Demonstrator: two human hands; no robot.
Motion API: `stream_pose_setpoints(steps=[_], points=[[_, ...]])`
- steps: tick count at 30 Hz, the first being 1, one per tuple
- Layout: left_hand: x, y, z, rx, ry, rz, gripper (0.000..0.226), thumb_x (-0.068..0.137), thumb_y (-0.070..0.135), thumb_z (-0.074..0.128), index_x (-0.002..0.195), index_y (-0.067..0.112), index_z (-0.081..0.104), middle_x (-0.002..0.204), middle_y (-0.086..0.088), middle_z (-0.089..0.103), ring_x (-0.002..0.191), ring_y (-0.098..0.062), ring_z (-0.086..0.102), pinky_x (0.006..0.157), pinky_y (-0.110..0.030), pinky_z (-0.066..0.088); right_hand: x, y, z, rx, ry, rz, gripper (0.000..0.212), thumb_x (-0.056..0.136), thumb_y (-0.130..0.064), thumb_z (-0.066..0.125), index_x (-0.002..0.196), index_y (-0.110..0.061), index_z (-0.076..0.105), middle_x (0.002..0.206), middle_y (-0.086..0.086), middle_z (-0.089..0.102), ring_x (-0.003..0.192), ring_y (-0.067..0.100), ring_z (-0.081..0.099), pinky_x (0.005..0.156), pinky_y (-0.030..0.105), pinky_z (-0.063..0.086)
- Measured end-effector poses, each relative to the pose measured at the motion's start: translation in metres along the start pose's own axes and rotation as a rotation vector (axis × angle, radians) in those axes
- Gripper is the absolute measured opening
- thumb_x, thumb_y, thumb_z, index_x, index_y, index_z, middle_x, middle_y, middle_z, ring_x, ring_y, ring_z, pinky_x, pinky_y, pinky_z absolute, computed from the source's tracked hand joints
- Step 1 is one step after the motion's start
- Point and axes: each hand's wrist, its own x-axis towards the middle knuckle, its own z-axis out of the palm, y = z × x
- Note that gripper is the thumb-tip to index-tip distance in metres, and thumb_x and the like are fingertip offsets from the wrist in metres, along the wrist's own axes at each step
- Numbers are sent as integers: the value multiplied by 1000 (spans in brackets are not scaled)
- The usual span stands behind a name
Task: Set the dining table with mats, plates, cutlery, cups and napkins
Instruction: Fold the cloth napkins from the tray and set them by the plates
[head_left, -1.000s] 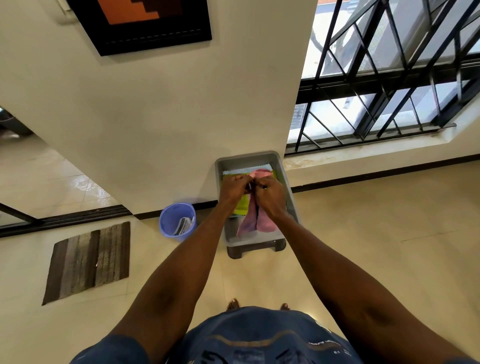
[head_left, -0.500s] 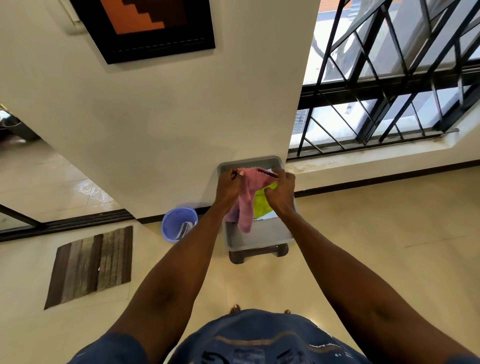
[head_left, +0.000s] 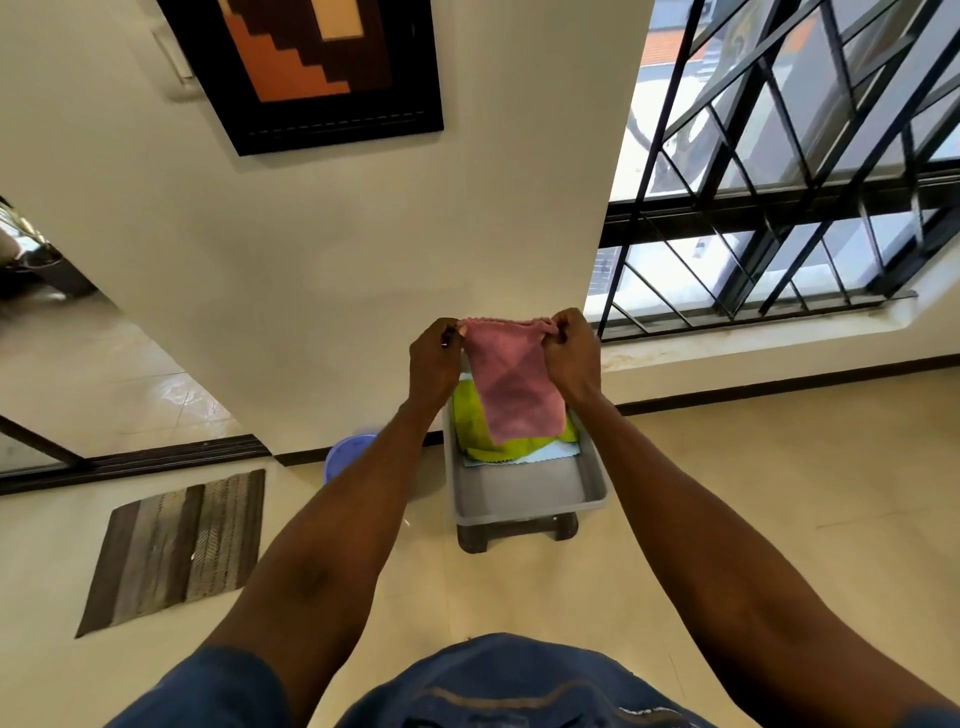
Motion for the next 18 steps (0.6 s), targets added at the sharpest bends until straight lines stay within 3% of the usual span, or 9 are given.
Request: stream_pose_setpoints(steps=[2, 6, 9, 11, 14, 18], points=[[7, 1, 1, -41, 16, -49, 18, 100, 20, 55, 91, 7, 64, 84, -7, 65, 77, -17, 55, 68, -21, 40, 8, -9, 0, 33, 12, -1, 10, 88, -3, 53, 91, -9, 60, 83, 2, 63, 75, 15, 56, 63, 20, 40], [15, 9, 5, -150, -3, -152, 22, 98, 38, 51, 91, 17, 55, 94, -6, 67, 87, -26, 64, 78, -44, 54, 21, -18, -2, 43, -31, 48, 7, 89, -7, 51, 89, -11, 57, 79, 1, 58, 78, 19, 54, 66, 31, 39], [14, 24, 3, -225, 49, -114, 13, 99, 30, 54, 100, 18, 50, 75, 3, 63, 63, -14, 56, 59, -31, 45, 26, -19, -4, 96, -8, 74, 13, 91, -13, 55, 100, -16, 46, 72, -3, 55, 70, 18, 54, 64, 32, 38], [16, 30, 1, -230, 79, -63, 11, 99, 24, 54, 103, 19, 44, 61, 1, 56, 54, -14, 46, 53, -28, 36, 27, -23, -7, 112, 34, 56, 17, 90, -9, 56, 97, -17, 42, 64, -5, 50, 61, 14, 48, 60, 31, 37], [20, 42, -1, -318, 57, -30, 11, 96, 10, 52, 98, 20, 48, 61, -11, 51, 56, -18, 44, 55, -30, 38, 29, -33, -12, 174, 37, -9, 24, 76, 10, 44, 80, -10, 57, 69, -7, 56, 66, 8, 52, 64, 25, 40], [19, 54, -2, -649, -94, -260, 12, 89, 4, 61, 93, 13, 68, 80, -11, 68, 70, -22, 58, 68, -33, 51, 28, -45, -14, 327, -21, 115, 36, 81, 6, 47, 77, -19, 73, 85, -9, 71, 86, -1, 61, 80, 16, 46]])
